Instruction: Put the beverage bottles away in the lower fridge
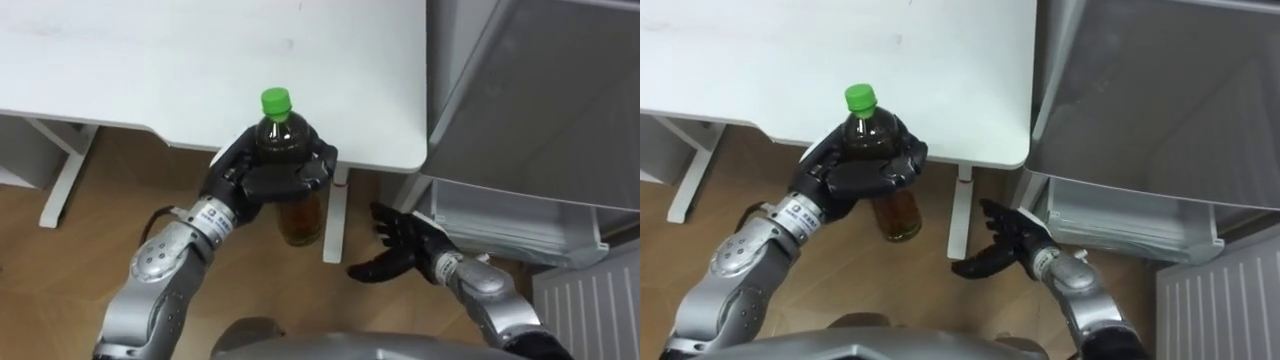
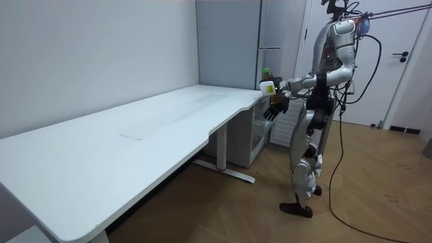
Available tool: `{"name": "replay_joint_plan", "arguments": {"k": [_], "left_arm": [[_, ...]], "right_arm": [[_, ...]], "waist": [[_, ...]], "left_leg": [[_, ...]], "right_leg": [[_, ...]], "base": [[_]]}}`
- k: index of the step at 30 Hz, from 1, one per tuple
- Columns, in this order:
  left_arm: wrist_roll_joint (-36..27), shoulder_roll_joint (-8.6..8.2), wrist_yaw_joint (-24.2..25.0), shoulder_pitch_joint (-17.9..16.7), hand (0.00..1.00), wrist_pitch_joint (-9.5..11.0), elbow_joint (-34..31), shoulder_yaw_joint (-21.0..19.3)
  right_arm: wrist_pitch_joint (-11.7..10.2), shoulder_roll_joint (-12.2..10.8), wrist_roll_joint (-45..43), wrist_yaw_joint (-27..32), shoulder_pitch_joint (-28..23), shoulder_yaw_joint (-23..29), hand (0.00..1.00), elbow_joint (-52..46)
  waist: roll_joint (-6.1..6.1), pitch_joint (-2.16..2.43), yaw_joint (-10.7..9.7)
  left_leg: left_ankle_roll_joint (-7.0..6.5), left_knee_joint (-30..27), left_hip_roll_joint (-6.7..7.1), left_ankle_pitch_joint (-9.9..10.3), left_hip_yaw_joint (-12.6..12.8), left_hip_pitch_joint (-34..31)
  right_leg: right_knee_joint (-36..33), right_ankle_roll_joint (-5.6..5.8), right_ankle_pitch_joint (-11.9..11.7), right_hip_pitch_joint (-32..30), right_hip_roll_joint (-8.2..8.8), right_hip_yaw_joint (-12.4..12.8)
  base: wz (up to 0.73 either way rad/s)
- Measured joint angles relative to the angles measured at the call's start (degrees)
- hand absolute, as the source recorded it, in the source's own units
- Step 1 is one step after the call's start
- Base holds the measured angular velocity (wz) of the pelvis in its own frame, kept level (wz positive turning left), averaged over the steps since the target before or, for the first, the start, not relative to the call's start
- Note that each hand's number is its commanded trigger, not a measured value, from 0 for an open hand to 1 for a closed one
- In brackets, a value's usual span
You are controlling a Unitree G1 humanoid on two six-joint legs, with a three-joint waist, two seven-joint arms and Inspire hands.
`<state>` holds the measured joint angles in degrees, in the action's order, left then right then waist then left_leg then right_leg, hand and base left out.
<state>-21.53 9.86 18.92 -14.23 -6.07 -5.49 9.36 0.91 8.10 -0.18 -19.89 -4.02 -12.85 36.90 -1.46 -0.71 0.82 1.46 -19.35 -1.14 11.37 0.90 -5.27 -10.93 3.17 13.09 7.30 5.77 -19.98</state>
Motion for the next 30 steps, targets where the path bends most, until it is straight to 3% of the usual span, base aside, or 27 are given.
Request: {"name": "replay_joint_plan", "arguments": {"k": [8, 15, 20, 30], "left_arm": [[7.4, -1.22, -2.4, 0.4, 1.00, 2.9, 0.0, -1.5], [11.4, -1.11, -5.2, 0.5, 1.00, 3.6, 0.0, -0.6], [16.9, -0.60, -7.0, 0.8, 1.00, 4.1, 0.0, 1.2], [19.9, 0.23, -8.1, 3.9, 1.00, 6.2, 0.0, 3.2]], "right_arm": [[-0.8, 0.2, -0.1, -7.8, -1.8, 0.1, 0.00, -11.9], [-0.8, 0.3, 0.0, -14.2, -2.0, -1.6, 0.00, -18.0], [-0.8, 0.7, 0.1, -16.1, -1.9, -2.0, 0.00, -19.2], [-1.1, 1.5, 1.3, -19.7, -1.5, -3.6, 0.00, -21.4]], "waist": [[-0.56, -0.36, -0.2], [-0.31, -0.61, -0.5], [0.21, -0.48, -0.4], [0.08, -0.33, 0.0]], "left_leg": [[-0.01, 0.8, -0.19, 0.0, 1.5, 1.2], [-0.03, 0.8, -0.27, 0.0, 1.5, 1.8], [-0.19, 0.9, -0.33, -0.1, 1.5, 1.9], [-0.29, 1.5, -0.34, -0.3, 2.1, 2.1]], "right_leg": [[-0.8, 0.01, 0.0, 0.2, 0.17, 1.5], [-0.9, 0.00, 0.0, 0.8, 0.11, 1.6], [-1.7, -0.03, 0.0, 0.0, 0.10, 2.3], [-1.7, -0.05, 0.0, -0.4, 0.20, 2.7]], "base": [[-0.08], [-0.01], [-0.02], [-0.02]]}}
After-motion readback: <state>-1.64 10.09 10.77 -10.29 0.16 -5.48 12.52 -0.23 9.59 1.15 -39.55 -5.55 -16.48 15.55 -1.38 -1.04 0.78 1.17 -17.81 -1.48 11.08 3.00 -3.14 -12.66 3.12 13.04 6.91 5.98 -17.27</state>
